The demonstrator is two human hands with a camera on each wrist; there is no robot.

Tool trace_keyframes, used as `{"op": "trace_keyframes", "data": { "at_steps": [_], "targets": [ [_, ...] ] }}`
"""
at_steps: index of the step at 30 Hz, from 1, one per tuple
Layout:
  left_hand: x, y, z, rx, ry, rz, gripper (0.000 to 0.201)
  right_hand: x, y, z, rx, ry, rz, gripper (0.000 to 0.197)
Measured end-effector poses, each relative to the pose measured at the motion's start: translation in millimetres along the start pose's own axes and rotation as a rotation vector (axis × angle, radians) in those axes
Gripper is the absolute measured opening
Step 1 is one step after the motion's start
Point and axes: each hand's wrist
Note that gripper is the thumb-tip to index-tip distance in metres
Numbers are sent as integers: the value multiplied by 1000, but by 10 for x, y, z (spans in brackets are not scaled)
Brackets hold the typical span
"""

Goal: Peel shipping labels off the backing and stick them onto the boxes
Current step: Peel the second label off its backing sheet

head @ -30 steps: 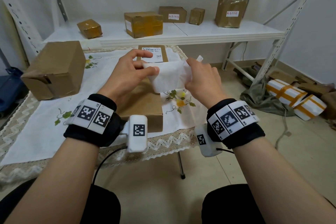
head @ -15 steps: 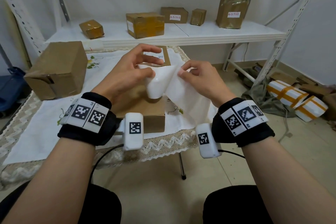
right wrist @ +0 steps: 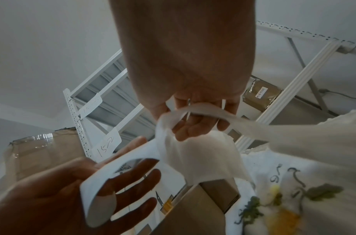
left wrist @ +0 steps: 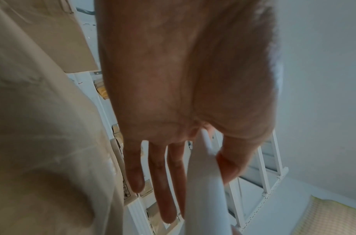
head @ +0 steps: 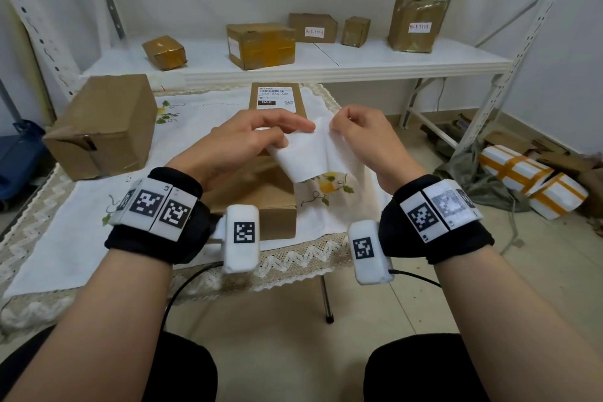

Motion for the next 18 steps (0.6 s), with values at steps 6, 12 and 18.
{"op": "trace_keyframes", "data": {
  "at_steps": [6,12,18],
  "targets": [
    [-6,9,2,5,17,72,47,0,-7,3,54,-36,-74,30],
    [0,5,0,-20,49,72,44,-8,-41,8,115,-14,-193,18],
    [7,11,-9,-37,98,98,42,-23,-17,7,170,58,-260,15]
  ]
}}
Point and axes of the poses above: each hand's wrist, its own z-axis away from the middle knuckle, its own x-axis out of the palm, y = z × x, and after that the axes turned 2 degrees about -x, right-handed
